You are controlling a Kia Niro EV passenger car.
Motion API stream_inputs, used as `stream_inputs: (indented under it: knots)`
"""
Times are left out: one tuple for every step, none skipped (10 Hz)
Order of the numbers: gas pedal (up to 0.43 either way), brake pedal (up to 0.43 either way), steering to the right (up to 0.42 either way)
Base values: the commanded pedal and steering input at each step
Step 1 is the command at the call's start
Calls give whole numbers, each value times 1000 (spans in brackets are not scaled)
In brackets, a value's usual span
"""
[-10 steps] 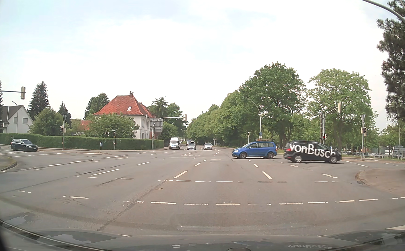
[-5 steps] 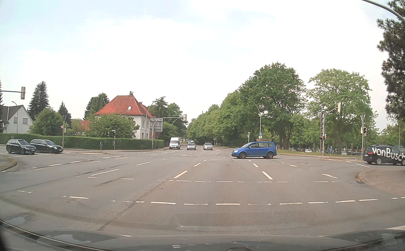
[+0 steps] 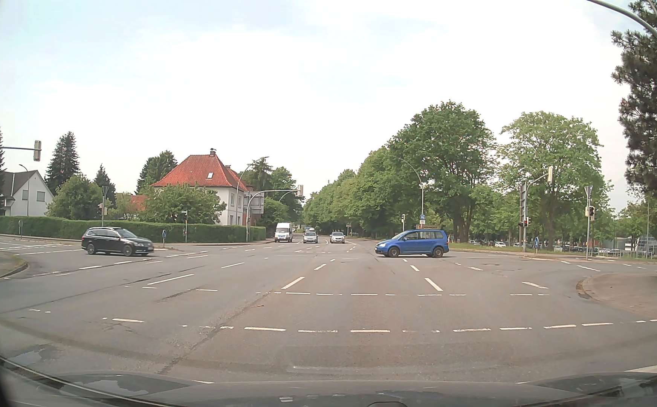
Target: Follow the waypoints while adhering to traffic rules and regulations
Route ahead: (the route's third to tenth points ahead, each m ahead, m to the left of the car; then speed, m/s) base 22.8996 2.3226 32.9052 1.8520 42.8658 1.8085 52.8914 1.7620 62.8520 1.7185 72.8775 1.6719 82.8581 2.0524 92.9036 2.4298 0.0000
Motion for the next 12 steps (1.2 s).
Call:
stream_inputs:
  knots:
    - [0,0,0]
    - [0,0,0]
    - [0,0,0]
    - [0,0,0]
    - [0,0,0]
    - [0,0,0]
    - [0,0,0]
    - [0,0,0]
    - [0,0,0]
    - [0,0,0]
    - [0,0,0]
    - [0,0,0]
